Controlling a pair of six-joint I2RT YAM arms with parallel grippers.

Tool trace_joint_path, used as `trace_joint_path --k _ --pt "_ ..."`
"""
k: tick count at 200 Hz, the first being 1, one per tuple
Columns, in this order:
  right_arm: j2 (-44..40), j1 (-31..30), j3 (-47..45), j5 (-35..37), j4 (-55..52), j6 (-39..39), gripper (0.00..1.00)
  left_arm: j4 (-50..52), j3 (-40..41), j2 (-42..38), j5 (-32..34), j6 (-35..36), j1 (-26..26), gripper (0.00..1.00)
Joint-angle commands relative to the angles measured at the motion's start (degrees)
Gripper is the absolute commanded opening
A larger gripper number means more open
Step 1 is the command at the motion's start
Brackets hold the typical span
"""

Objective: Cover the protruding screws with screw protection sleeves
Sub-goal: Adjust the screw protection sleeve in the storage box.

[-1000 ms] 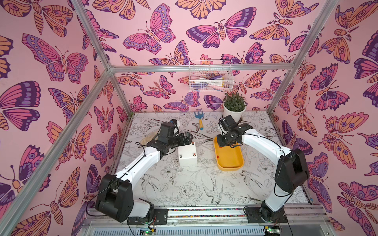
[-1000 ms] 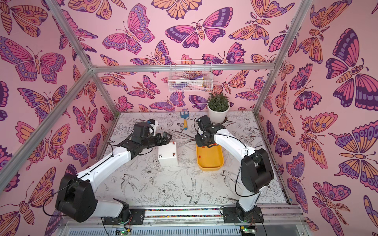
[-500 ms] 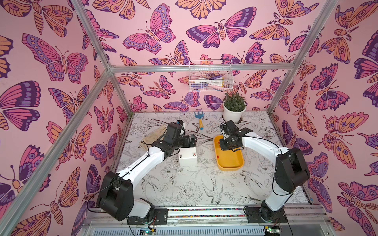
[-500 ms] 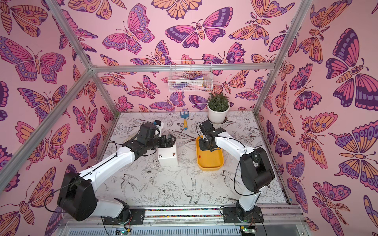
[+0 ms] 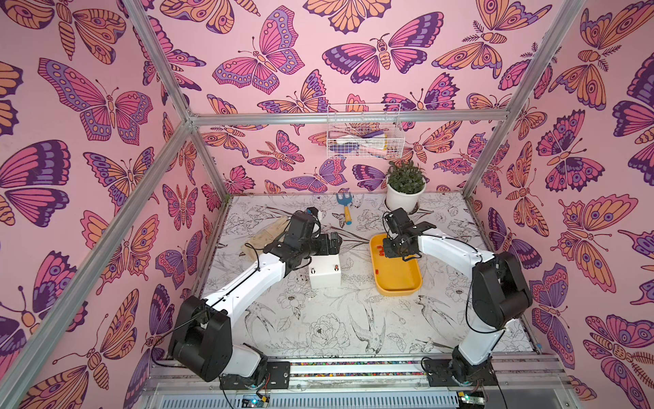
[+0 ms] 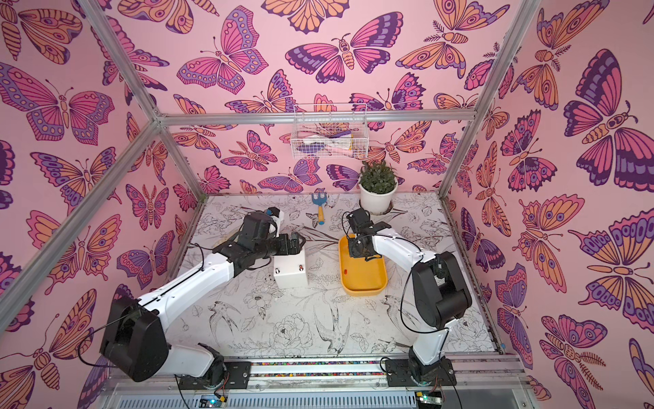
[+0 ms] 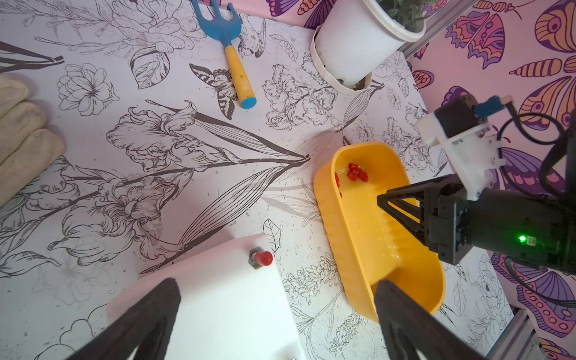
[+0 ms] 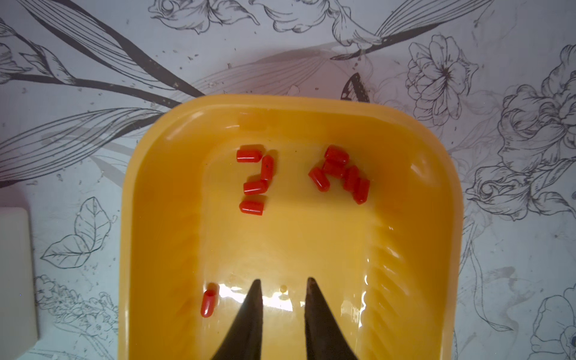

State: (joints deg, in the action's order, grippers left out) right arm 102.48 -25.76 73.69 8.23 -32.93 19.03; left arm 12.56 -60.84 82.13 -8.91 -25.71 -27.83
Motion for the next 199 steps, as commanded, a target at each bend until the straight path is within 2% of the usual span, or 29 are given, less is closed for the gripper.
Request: trace_joint_path --k 1,199 --pt "1.88 0.84 0.99 2.10 0.64 -0.57 0.26 1.68 -1.21 0.56 1.17 1.37 -0.38 1.00" --pt "8.17 4.66 1.93 0.46 4.45 0.22 0.29 1.15 -2.09 1.27 1.53 1.37 -0.33 1.00"
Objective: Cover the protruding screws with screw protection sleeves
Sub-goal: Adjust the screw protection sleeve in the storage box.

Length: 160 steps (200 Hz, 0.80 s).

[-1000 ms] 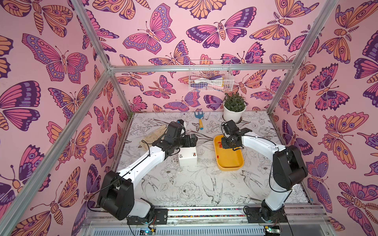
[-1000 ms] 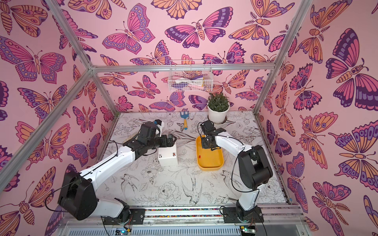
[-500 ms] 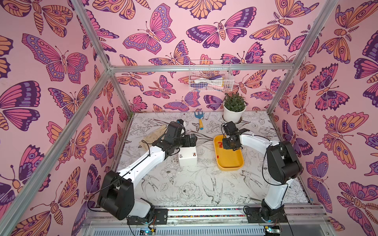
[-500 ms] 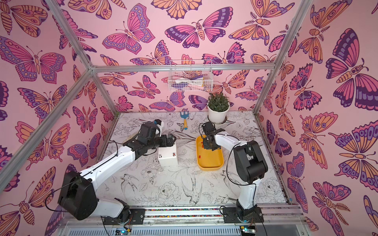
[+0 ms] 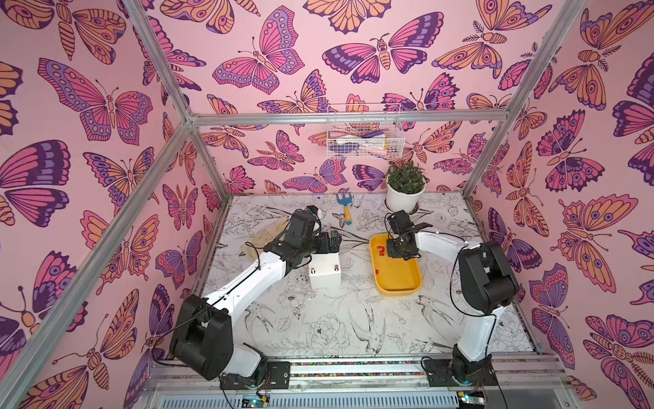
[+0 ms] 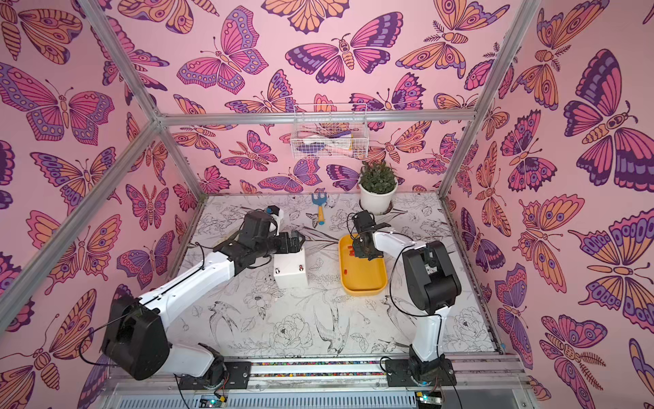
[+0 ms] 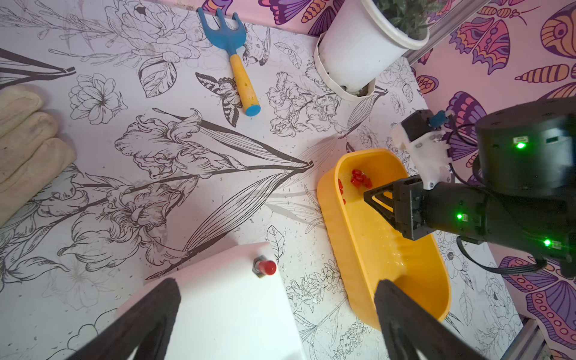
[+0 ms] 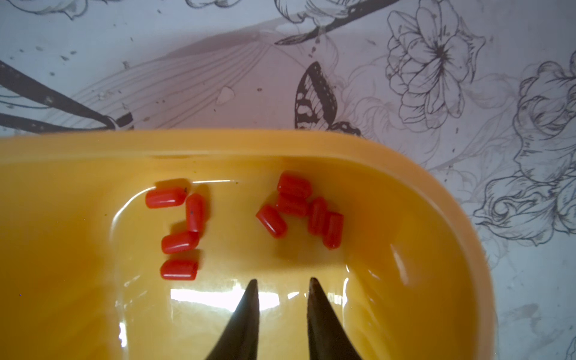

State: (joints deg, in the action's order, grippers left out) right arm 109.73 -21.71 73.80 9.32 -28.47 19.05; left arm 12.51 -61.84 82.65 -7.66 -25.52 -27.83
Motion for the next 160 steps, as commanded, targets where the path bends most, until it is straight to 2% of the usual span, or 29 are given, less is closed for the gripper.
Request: trace_joint_path --k 1,160 --pt "0.96 0.58 1.85 -0.63 -0.01 0.20 0.29 1.20 -1.04 0.75 0.28 1.17 -0.36 1.00" --pt "5.39 1.24 3.83 -1.70 0.88 0.81 0.28 1.01 -1.70 1.33 0.22 1.52 -0.38 1.00"
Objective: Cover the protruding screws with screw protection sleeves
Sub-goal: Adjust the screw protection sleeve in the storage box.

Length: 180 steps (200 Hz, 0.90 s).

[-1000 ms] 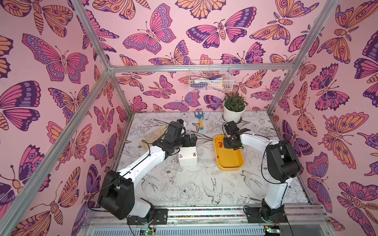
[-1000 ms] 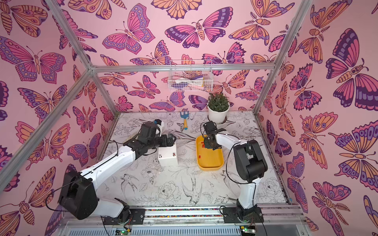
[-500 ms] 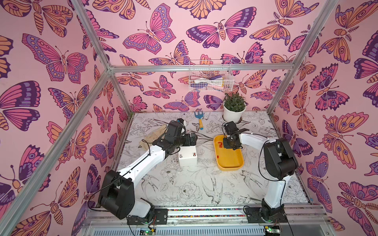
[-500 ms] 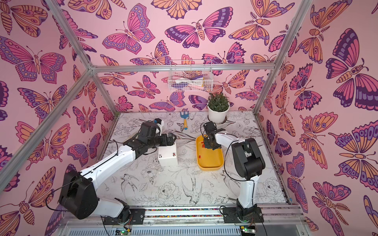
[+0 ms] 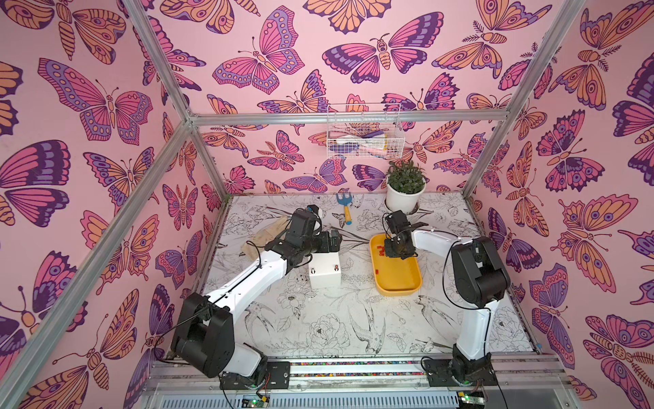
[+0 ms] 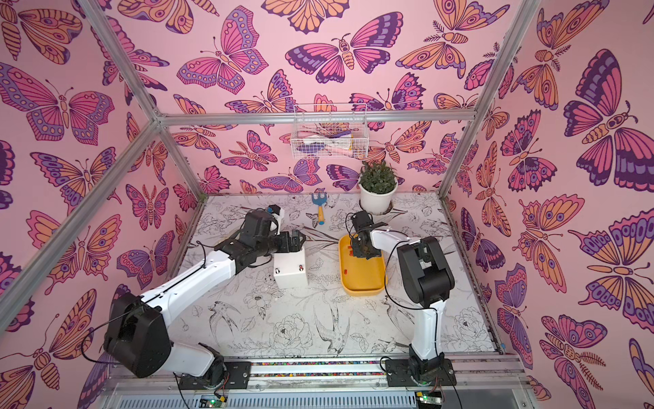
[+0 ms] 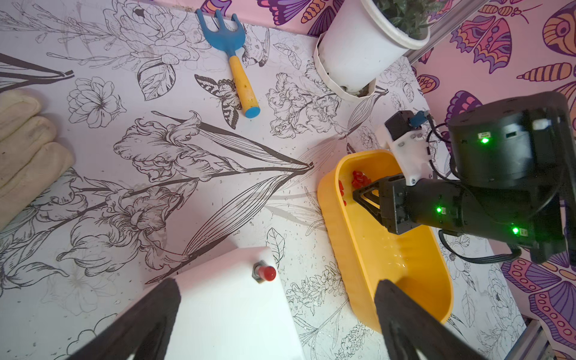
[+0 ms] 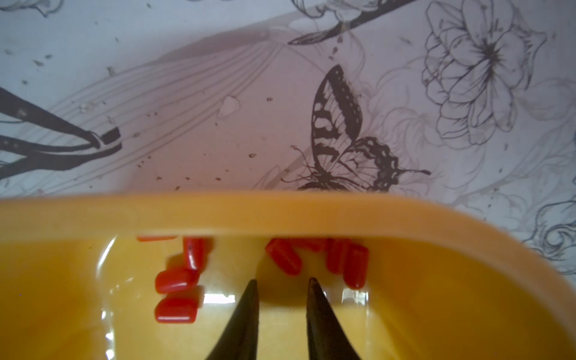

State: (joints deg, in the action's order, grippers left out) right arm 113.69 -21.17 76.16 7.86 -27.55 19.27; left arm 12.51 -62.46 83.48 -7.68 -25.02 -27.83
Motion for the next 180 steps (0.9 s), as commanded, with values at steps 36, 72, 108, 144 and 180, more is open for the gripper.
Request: trace_joint_path --k 36,72,108,144,180 --pt "1.73 0.82 1.49 -0.30 0.08 0.66 0.28 0.99 -1.09 0.43 0.28 0.93 -0.38 1.00" --pt "2.22 1.04 1.68 -0.56 0.39 0.72 0.28 1.00 -1.15 0.43 0.29 1.02 -0.38 1.00" --pt "2.71 1.09 2.00 -1.21 0.56 0.76 0.28 1.00 -1.18 0.45 0.31 0.93 -0.38 1.00" --pt "2.68 1.09 1.95 -2.13 0.76 0.70 0.27 0.92 -1.20 0.50 0.30 0.93 -0.38 1.00" --pt "2.52 1.04 1.77 -3.01 0.83 0.63 0.26 0.87 -1.26 0.72 0.32 0.85 -0.38 1.00"
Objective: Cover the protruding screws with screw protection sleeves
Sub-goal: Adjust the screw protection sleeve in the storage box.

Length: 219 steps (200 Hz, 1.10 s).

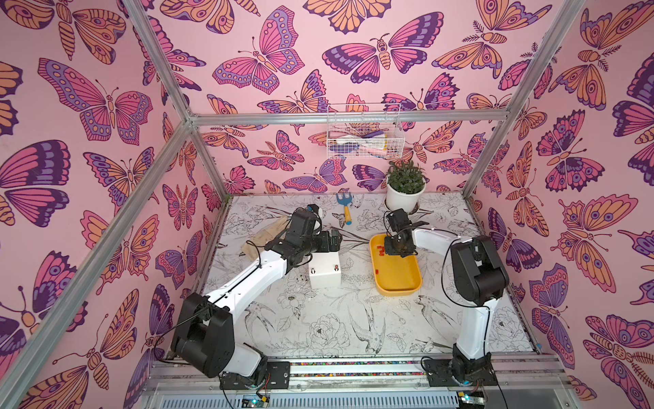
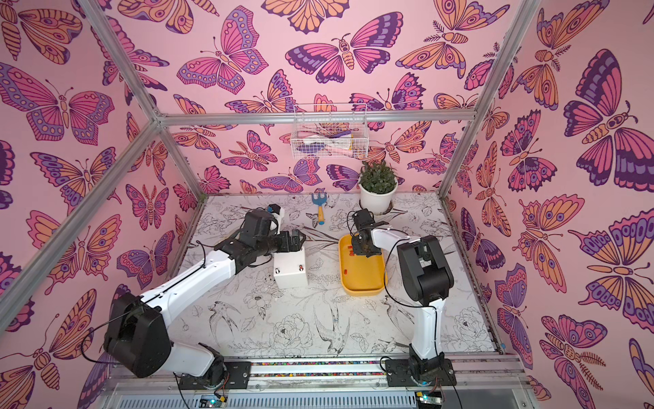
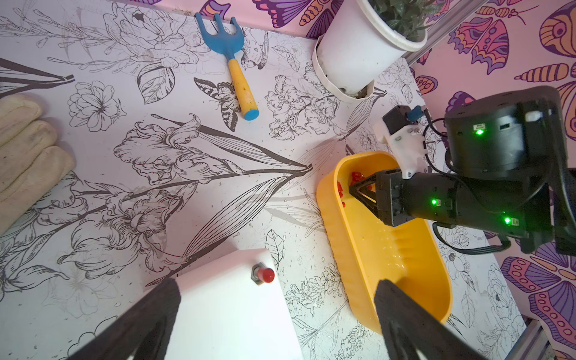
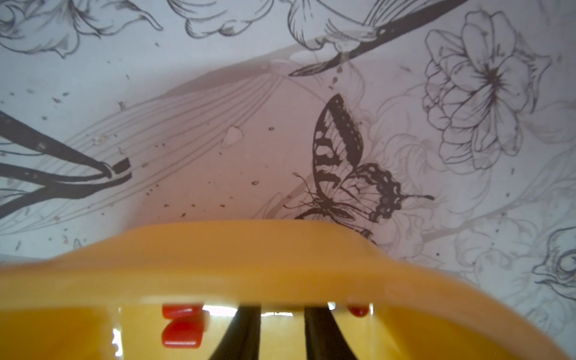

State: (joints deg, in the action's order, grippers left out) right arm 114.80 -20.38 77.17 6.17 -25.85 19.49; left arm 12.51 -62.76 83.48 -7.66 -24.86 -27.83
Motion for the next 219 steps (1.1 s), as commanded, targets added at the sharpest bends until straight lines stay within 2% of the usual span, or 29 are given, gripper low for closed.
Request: trace_joint_path --k 1,99,219 --pt "1.44 0.25 0.78 -1.38 -0.87 0.40 0.26 0.86 -0.96 0.72 0.33 0.69 -0.38 1.00" --pt "0.98 0.23 0.49 -2.38 -0.70 0.13 0.19 0.71 -0.87 0.71 0.37 0.60 -0.38 1.00" --pt "1.18 0.23 0.37 -1.41 -0.61 -0.32 0.22 0.58 -0.84 0.64 0.10 0.34 -0.38 1.00"
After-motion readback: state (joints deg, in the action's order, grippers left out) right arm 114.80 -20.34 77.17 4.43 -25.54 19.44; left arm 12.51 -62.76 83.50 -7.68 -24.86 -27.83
